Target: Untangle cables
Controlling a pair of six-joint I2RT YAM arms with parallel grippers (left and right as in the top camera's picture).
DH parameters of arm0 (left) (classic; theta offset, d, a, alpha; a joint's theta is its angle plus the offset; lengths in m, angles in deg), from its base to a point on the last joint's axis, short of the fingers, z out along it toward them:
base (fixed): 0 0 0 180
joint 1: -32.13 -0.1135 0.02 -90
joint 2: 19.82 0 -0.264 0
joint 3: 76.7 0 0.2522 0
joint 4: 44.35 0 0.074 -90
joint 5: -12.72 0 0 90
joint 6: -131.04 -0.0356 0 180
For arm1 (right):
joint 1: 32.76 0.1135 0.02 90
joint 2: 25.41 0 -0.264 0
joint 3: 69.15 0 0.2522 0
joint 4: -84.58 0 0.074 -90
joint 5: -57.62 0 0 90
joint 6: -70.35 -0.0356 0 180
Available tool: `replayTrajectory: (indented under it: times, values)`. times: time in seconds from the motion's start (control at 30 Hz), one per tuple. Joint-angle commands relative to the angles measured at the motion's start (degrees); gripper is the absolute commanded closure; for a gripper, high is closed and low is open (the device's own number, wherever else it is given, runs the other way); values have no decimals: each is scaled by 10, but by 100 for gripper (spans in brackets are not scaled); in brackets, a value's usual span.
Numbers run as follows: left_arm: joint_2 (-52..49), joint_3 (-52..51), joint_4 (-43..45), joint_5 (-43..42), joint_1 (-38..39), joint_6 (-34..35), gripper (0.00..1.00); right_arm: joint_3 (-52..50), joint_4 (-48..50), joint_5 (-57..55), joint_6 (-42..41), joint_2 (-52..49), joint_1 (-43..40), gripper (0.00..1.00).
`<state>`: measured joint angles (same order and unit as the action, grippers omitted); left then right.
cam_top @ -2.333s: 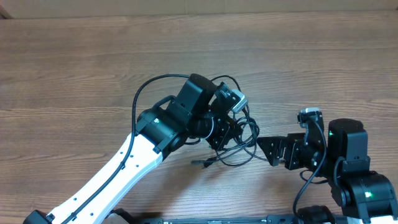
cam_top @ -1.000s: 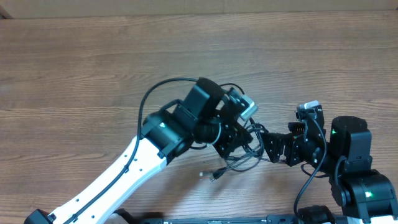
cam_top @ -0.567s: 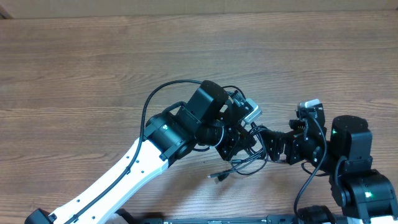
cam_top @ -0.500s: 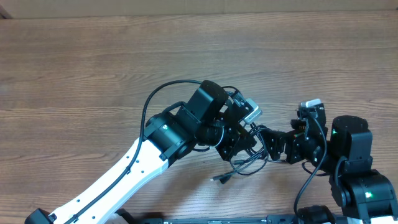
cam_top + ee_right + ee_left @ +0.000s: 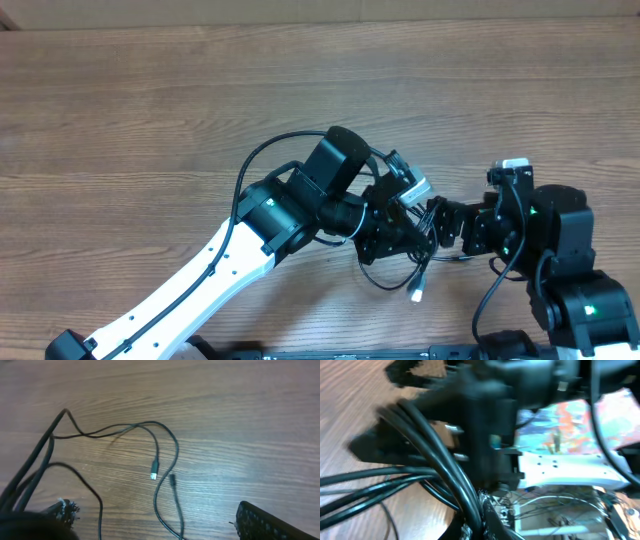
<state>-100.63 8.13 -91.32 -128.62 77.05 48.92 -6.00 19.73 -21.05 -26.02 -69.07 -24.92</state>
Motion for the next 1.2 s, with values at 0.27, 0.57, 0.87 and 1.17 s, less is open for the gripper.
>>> replayTrajectory:
  times: [0.27, 0.57, 0.87, 1.17]
  values:
    - [5, 7, -22, -101, 13, -17, 96, 1, -9, -158, -119, -82, -7, 0]
    - [5, 7, -30, -82, 12, -17, 96, 1, -7, -169, -138, -104, -7, 0]
    - [5, 7, -54, -39, 12, -16, 96, 1, -8, -169, -138, -104, -7, 0]
    - [5, 7, -85, 6, 12, -16, 96, 1, -16, -168, -138, -104, -7, 0]
